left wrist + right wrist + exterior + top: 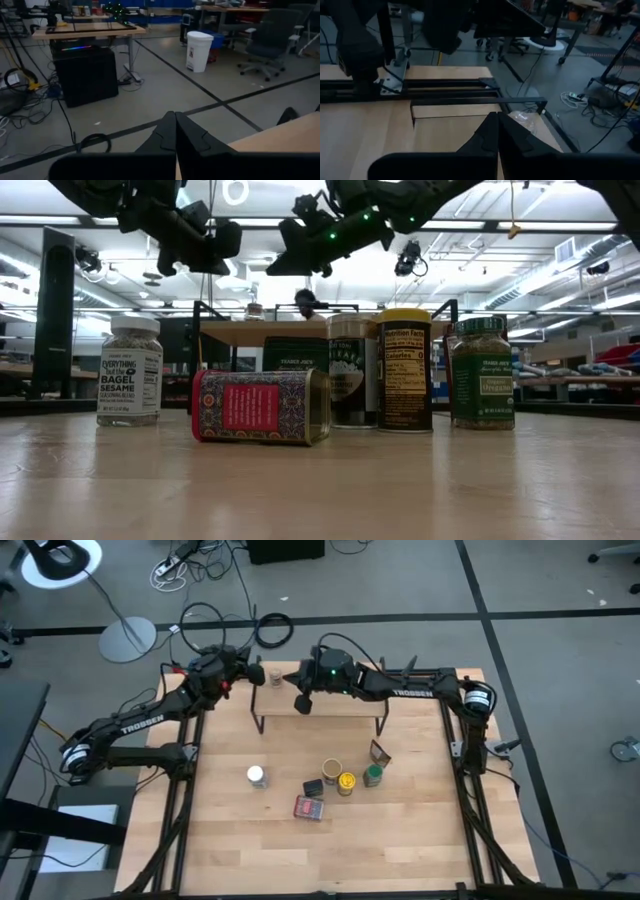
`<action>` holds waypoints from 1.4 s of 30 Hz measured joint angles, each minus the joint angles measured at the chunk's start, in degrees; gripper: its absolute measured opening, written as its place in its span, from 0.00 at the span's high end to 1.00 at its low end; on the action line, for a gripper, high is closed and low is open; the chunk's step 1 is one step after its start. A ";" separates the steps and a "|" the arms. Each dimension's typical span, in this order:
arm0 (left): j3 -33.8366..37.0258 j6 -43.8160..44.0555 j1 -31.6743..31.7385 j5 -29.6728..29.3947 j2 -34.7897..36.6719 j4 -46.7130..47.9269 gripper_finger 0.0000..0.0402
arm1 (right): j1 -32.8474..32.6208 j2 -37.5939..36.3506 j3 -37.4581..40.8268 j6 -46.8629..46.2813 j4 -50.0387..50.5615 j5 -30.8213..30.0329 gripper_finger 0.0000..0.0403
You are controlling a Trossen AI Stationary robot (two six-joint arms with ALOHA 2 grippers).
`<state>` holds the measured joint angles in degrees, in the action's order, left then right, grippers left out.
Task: Shelf spices
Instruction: Put the orange seasoning bottle on the shelf
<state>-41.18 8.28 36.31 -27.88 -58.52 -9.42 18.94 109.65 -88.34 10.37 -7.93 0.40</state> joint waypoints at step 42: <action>0.04 -14.97 -0.86 23.46 0.52 -0.20 0.99 | -0.41 -4.43 -3.91 4.89 4.20 3.56 1.00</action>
<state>-41.15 -6.69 35.45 -4.42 -58.00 -9.62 18.52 105.21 -92.25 15.27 -3.74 3.96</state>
